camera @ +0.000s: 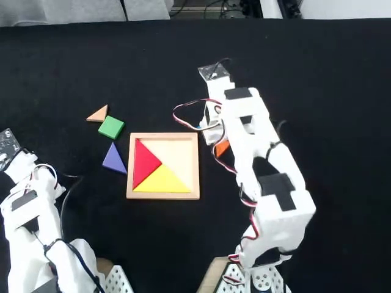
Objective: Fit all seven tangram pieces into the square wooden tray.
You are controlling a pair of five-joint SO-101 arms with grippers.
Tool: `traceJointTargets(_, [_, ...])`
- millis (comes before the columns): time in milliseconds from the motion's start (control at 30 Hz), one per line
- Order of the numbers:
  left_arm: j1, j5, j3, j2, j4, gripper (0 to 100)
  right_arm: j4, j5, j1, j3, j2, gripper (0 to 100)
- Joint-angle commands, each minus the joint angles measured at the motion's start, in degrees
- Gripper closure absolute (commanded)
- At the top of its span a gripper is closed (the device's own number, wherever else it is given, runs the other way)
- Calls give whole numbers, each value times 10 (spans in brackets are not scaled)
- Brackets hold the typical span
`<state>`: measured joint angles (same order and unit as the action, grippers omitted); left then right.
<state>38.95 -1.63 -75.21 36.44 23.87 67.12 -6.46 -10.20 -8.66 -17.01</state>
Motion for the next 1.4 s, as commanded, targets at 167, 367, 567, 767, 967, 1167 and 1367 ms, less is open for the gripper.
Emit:
traceJointTargets(167, [-7,0,26,-2,-11,966,-10,-3,-7,33,-23,779])
traceJointTargets(367, [-6,0,26,-2,-10,966,-18,-4,-9,34,-45,779])
traceJointTargets(567, [-6,0,26,-2,-10,966,4,-4,6,37,15,779])
traceJointTargets(767, [-7,0,26,-2,-10,966,-21,-24,-23,1,56,779])
traceJointTargets(967, [-6,0,26,-2,-11,966,-28,-23,-31,28,-7,779])
traceJointTargets(1167, [-6,-1,26,-2,-11,966,8,-23,-24,75,-74,780])
traceJointTargets(1367, [-6,-1,26,-2,-10,966,11,-25,4,87,-99,815])
